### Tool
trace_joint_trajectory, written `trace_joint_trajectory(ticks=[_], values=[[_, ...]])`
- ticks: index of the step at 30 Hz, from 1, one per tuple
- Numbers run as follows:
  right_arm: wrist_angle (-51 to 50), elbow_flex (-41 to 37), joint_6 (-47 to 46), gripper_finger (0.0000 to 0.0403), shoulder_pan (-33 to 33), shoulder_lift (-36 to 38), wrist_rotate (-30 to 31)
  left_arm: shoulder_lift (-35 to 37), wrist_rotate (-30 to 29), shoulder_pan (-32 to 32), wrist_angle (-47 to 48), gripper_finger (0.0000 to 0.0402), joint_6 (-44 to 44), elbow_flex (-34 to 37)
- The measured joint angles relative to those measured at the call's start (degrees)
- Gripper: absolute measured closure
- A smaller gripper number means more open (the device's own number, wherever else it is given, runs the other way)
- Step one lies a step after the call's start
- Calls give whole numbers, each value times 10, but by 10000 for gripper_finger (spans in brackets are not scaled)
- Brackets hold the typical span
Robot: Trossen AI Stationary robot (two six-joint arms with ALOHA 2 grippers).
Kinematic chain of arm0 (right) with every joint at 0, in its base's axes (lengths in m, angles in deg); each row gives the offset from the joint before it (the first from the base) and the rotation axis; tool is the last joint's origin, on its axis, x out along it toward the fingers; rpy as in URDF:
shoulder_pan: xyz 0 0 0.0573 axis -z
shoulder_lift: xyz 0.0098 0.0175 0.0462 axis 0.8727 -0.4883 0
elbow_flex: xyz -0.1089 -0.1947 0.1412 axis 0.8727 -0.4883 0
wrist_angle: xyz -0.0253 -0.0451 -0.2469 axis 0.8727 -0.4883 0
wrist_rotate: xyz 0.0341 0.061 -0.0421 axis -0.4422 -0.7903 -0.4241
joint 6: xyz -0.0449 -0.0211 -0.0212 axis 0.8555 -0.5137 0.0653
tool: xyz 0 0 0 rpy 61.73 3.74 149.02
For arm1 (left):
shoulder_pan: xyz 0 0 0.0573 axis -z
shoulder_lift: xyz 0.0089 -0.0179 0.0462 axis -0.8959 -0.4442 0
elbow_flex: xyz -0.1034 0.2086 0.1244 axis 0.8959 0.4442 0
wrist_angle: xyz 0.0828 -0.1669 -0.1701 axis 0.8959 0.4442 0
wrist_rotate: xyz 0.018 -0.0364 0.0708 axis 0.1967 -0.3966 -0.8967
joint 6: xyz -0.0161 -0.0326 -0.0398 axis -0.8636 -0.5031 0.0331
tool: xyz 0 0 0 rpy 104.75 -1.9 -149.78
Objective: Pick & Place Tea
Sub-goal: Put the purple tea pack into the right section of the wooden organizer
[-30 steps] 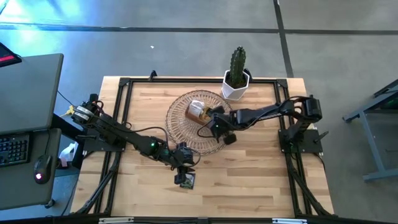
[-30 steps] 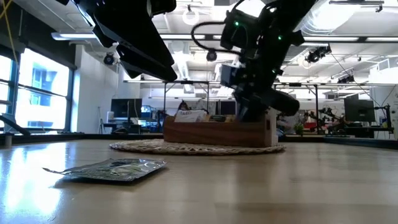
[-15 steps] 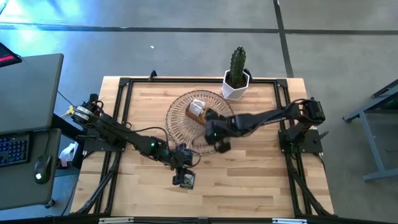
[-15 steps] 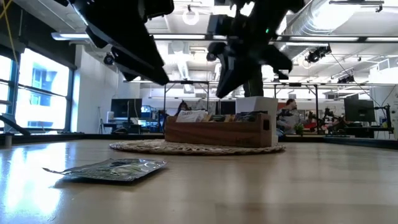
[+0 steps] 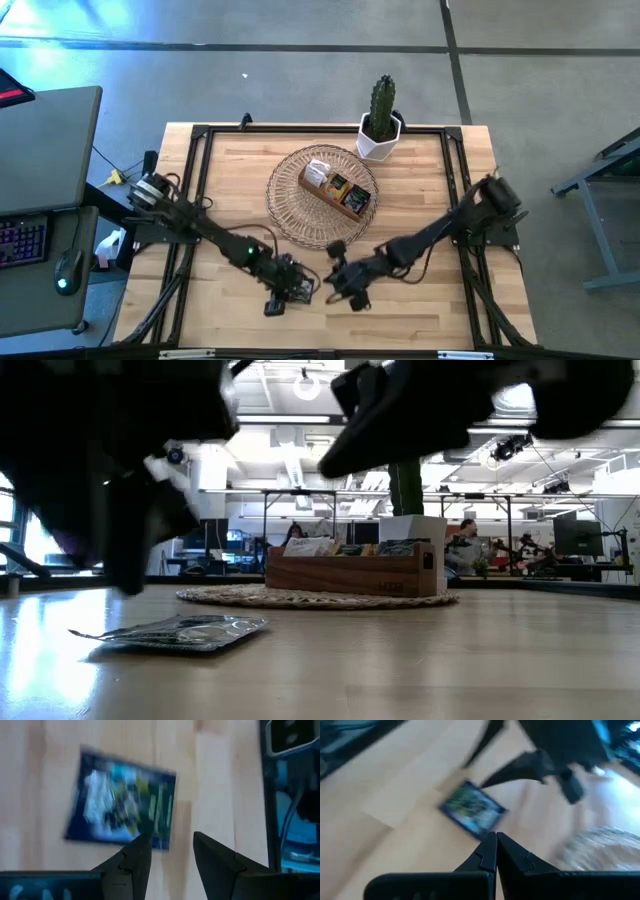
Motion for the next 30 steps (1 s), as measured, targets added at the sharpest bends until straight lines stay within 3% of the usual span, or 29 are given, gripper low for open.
trace_joint_trajectory(ticks=[3,12,22,30], values=[[37,3,-11,401,-7,-47,-7,-9,-8,27,-13,257,-41,0],[51,82,-15,402,27,-159,-20,-33,-132,84,-18,257,-97,0],[-8,90,-112,401,39,-164,-92,-42,-186,68,6,258,-85,-1],[-14,90,-147,402,3,-164,-96,-43,-195,16,-9,258,-70,0]])
